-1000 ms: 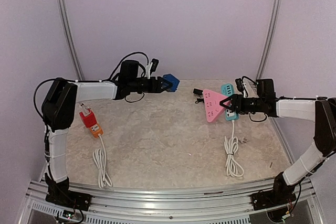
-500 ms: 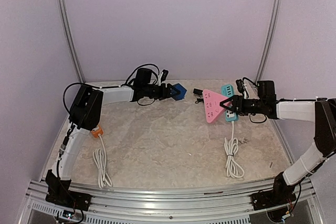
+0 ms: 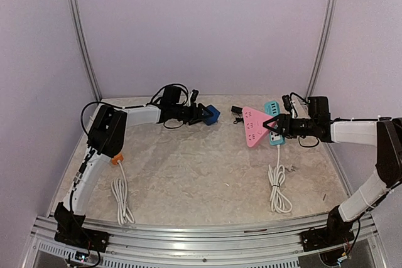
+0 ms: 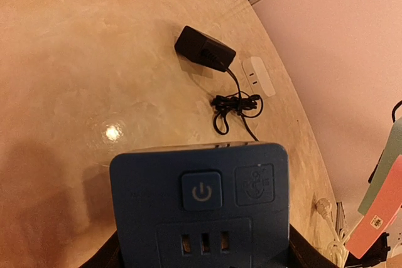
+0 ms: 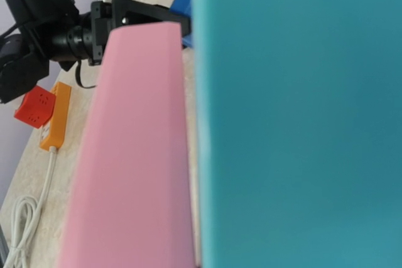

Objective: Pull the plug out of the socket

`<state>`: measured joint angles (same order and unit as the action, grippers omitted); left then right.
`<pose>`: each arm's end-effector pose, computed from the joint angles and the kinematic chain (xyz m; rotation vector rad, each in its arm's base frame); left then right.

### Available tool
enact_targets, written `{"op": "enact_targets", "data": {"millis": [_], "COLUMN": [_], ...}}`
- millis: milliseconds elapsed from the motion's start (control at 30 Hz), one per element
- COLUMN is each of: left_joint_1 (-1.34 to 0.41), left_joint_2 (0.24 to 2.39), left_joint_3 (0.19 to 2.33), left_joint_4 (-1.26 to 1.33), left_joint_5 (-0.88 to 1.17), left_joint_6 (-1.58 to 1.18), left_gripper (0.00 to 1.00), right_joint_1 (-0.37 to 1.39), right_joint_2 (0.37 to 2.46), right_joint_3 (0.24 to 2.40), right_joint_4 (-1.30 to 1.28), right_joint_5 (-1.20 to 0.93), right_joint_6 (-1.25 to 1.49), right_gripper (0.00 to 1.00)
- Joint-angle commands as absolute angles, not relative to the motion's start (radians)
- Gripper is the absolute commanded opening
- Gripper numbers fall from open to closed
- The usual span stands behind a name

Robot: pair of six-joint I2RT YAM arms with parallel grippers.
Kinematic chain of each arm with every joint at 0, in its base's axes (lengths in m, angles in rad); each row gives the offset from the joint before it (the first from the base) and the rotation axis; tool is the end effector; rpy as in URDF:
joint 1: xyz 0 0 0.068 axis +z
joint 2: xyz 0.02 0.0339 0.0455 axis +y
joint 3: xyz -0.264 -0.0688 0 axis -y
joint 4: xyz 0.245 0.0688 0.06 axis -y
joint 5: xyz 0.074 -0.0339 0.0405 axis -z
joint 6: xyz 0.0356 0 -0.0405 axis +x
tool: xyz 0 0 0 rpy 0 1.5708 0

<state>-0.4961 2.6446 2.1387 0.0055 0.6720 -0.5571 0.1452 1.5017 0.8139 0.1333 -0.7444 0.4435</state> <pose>0.5038 -0.2979 0.1243 0.3855 2.1971 -1.3104 0.3075 0.0693 0.2149 -0.1406 2.1615 1.1328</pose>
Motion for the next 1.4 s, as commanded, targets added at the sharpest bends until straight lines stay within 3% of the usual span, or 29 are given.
{"op": "enact_targets", "data": {"millis": [0, 200, 233, 300, 633, 700, 767, 1000, 1367], "left_joint_1": [-0.451, -0.422, -0.418, -0.411, -0.387, -0.392, -0.400, -0.471, -0.568], "left_joint_2": [2.655, 2.649, 2.648, 2.648, 2.520, 2.459, 2.400, 2.119, 1.657], "left_joint_3": [2.173, 2.167, 2.166, 2.165, 2.034, 1.976, 1.919, 1.666, 1.035], "left_joint_4": [0.003, -0.036, -0.044, -0.062, -0.081, -0.068, -0.058, 0.034, 0.370], "left_joint_5": [0.659, 0.654, 0.654, 0.647, 0.515, 0.469, 0.429, 0.367, 0.627], "left_joint_6": [-0.614, -0.655, -0.657, -0.664, -0.630, -0.602, -0.563, -0.412, -0.353], "left_gripper": [0.60, 0.74, 0.81, 0.86, 0.88, 0.90, 0.98, 0.99, 0.99], "right_joint_1": [0.135, 0.136, 0.135, 0.136, 0.137, 0.140, 0.148, 0.217, 0.416], "right_joint_2": [1.488, 1.493, 1.493, 1.489, 1.480, 1.475, 1.473, 1.489, 1.580], "right_joint_3": [0.818, 0.818, 0.818, 0.818, 0.818, 0.818, 0.819, 0.830, 0.857], "right_joint_4": [0.191, 0.195, 0.195, 0.194, 0.177, 0.170, 0.166, 0.186, 0.277], "right_joint_5": [-0.776, -0.780, -0.782, -0.782, -0.787, -0.785, -0.785, -0.778, -0.767], "right_joint_6": [0.448, 0.451, 0.451, 0.452, 0.446, 0.444, 0.442, 0.450, 0.448], "right_gripper": [0.00, 0.00, 0.00, 0.00, 0.00, 0.00, 0.00, 0.00, 0.00]}}
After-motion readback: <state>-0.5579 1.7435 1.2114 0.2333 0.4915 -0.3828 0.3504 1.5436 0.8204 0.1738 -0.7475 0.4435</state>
